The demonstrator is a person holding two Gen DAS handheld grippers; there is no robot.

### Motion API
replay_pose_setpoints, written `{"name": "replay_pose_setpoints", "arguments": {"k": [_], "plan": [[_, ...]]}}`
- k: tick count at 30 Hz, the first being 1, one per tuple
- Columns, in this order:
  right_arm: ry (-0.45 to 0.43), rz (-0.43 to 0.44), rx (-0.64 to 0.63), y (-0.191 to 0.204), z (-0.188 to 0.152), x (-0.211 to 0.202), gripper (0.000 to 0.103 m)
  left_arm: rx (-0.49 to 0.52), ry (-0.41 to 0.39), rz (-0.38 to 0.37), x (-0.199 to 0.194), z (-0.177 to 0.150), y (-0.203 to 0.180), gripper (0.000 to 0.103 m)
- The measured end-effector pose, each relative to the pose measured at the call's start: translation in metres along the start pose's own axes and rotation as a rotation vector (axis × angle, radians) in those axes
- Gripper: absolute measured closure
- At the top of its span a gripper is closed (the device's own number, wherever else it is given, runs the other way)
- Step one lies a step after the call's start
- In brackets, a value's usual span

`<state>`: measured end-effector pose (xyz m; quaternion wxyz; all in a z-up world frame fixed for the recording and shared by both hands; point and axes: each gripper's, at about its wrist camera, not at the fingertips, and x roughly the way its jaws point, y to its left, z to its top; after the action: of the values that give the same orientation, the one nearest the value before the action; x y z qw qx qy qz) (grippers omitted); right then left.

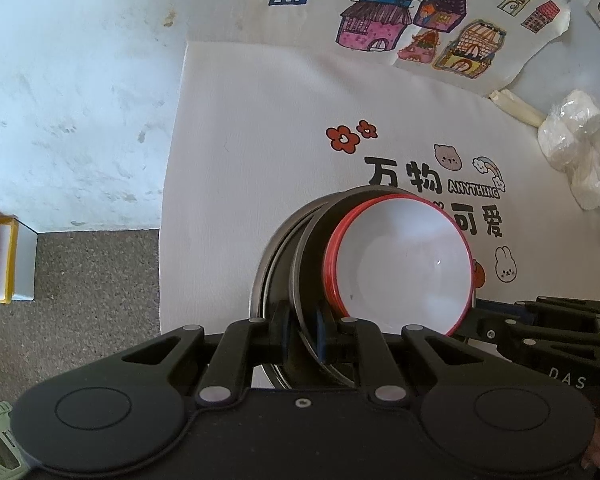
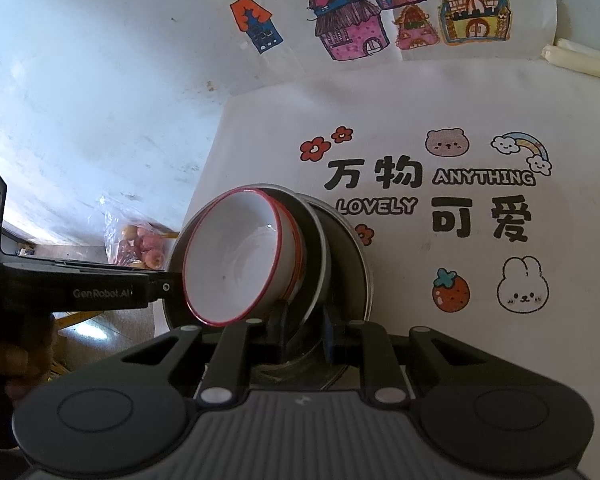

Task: Organize plates and bowls
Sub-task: 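Lower the steel bowl onto the steel plate stack with both grippers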

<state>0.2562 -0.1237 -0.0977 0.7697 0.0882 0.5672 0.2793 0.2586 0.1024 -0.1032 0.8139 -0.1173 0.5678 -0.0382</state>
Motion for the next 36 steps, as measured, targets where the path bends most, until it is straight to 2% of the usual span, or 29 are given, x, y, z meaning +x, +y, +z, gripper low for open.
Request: {"name": "replay_pose_setpoints", "arguments": {"k": [33, 36], "plan": [[-0.016, -0.020, -0.045, 0.0078, -0.0006, -0.0024, 0.080, -0.022, -0.022, 0.017, -0.0044, -0.0040, -0.0002, 0.090], [-0.019, -0.023, -0.045, 0.0084, -0.0021, -0.0038, 0.077, -0.019, -0.028, 0.020, -0.0057, -0.0045, -0.0008, 0.090]]}}
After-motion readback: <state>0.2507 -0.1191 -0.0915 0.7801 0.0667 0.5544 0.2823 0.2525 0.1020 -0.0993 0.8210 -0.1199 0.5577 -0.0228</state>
